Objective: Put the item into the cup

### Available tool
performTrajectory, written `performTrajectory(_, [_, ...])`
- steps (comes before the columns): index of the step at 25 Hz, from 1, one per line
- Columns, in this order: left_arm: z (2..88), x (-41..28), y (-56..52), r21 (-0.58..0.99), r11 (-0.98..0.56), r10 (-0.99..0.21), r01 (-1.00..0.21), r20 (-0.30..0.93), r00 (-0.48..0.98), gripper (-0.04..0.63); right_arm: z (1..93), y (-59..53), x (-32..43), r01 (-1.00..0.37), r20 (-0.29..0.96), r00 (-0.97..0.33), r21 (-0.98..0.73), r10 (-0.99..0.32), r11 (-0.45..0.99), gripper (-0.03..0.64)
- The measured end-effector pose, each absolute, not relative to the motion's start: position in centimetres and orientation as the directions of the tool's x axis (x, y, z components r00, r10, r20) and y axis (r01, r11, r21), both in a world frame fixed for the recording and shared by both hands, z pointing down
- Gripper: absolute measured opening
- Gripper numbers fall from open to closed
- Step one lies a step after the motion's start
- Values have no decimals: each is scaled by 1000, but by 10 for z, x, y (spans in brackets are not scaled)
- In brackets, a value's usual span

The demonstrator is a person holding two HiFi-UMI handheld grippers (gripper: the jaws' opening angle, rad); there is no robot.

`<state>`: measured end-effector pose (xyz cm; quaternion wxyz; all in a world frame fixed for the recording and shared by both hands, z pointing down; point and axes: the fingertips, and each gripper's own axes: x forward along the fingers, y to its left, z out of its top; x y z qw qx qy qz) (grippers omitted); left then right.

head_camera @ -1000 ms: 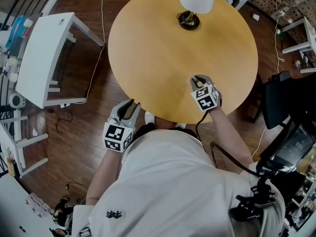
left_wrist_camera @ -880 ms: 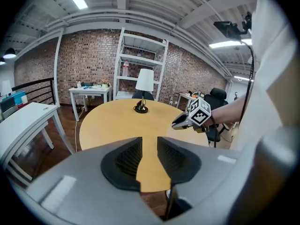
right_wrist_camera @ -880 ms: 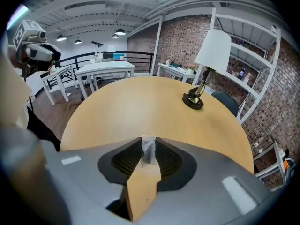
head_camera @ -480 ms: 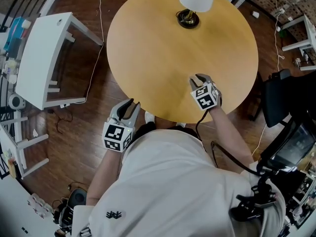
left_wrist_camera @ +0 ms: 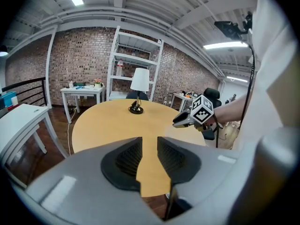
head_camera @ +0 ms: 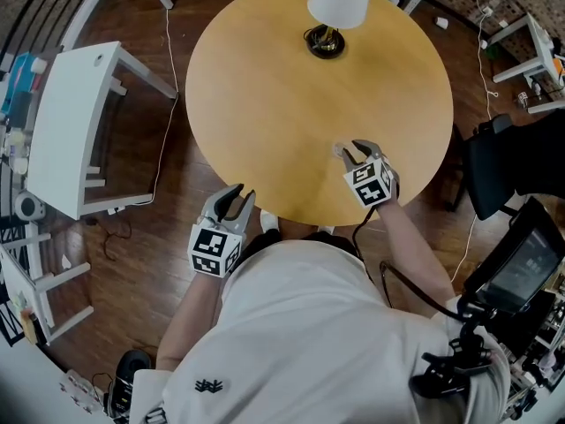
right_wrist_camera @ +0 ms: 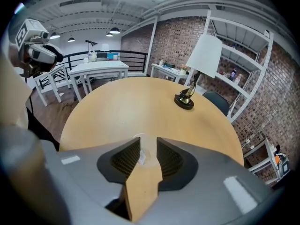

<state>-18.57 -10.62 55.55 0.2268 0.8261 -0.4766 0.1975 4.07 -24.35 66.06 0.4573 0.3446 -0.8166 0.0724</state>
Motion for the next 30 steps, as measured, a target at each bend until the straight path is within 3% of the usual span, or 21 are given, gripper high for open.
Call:
performTrajectory(14, [579, -173, -95, 187, -705, -532, -684, 499, 684, 81, 590, -107, 58, -814, 750, -222, 209, -623, 542, 121])
performTrajectory(23, [555, -133, -27, 154, -696, -568, -701, 480, 669, 81, 557, -33, 84, -810, 689, -293, 189, -662, 556, 140])
performTrajectory(30, [538, -59, 66, 124, -634, -649, -764, 452, 612, 81, 547, 62, 163, -818, 620, -400, 91, -675, 569, 138])
